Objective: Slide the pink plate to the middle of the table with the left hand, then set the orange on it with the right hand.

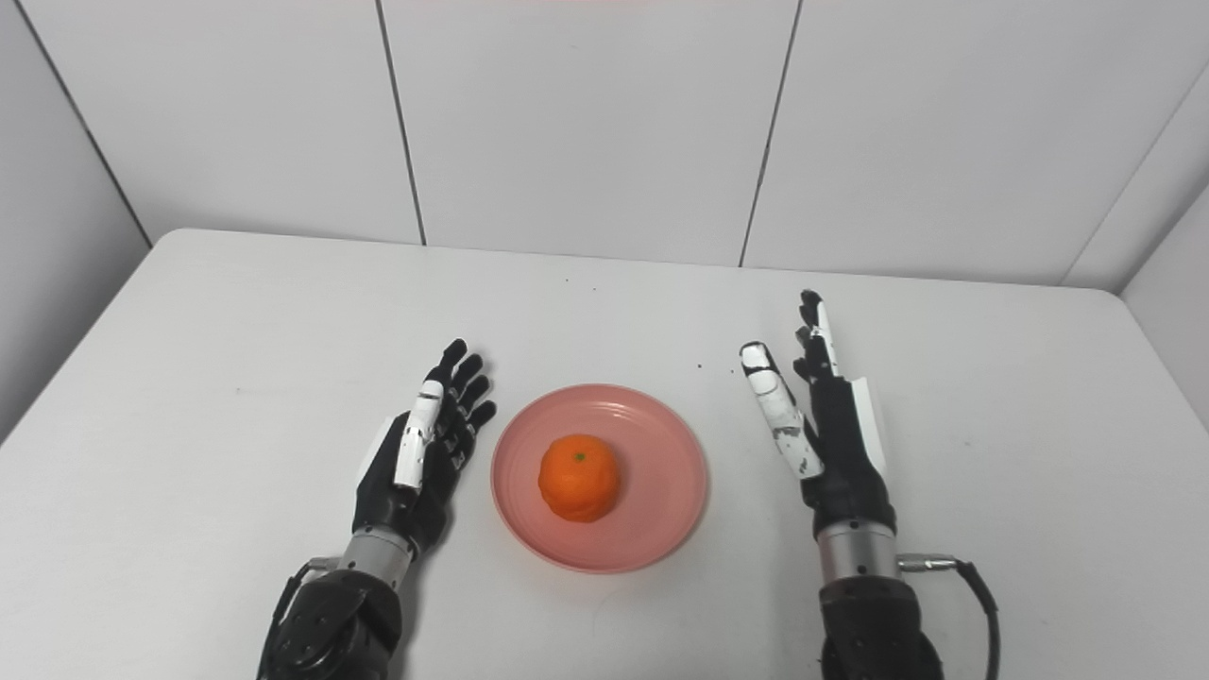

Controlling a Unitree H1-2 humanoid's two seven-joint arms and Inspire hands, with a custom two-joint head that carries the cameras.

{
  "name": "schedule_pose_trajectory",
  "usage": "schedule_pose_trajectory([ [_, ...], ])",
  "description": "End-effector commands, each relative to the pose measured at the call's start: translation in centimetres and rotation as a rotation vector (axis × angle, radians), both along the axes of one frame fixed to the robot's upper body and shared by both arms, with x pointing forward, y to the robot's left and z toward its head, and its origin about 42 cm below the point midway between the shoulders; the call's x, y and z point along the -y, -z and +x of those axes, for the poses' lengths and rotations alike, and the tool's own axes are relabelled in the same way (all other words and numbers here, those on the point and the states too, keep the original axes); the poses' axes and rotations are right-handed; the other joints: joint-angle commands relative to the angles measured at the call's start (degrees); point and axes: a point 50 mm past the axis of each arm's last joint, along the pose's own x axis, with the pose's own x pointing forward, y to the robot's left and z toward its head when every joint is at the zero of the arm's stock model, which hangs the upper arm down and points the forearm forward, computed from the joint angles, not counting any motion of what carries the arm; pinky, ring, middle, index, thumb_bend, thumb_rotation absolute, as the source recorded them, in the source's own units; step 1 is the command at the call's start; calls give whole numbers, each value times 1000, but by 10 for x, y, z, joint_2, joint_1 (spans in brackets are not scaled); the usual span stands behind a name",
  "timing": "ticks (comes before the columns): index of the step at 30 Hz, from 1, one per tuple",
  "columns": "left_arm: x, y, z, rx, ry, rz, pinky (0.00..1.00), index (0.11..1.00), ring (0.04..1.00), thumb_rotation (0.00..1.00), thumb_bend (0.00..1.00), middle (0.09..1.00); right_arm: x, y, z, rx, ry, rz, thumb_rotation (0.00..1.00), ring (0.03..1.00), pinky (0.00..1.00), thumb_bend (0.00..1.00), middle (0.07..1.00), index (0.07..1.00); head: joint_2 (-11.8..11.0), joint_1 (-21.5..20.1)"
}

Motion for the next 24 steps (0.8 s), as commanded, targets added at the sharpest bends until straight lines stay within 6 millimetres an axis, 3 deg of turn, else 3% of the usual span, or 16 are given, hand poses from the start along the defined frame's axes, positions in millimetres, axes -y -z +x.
schedule_pose_trajectory([
  [1, 1, -11, -1, 56, 12, 31, 1000, 1000, 1000, 1000, 415, 1000, -7, -7, 0, 74, -1, 72, 1000, 997, 975, 616, 1000, 1000, 1, 1],
  [3, 0, -12, -3, 67, 13, 44, 1000, 1000, 1000, 1000, 421, 1000, -12, -4, -2, 68, -12, 131, 1000, 1000, 987, 465, 1000, 1000, 2, 1],
  [11, -7, -21, -13, 70, 8, 49, 1000, 1000, 1000, 1000, 411, 1000, -25, 21, -14, -10, -64, 268, 1000, 1000, 1000, 265, 1000, 1000, 10, 0],
  [24, -9, -26, -10, 81, -2, 34, 1000, 1000, 1000, 1000, 387, 1000, -34, 29, -10, -36, -54, 299, 1000, 1000, 1000, 239, 1000, 1000, 5, -5],
])
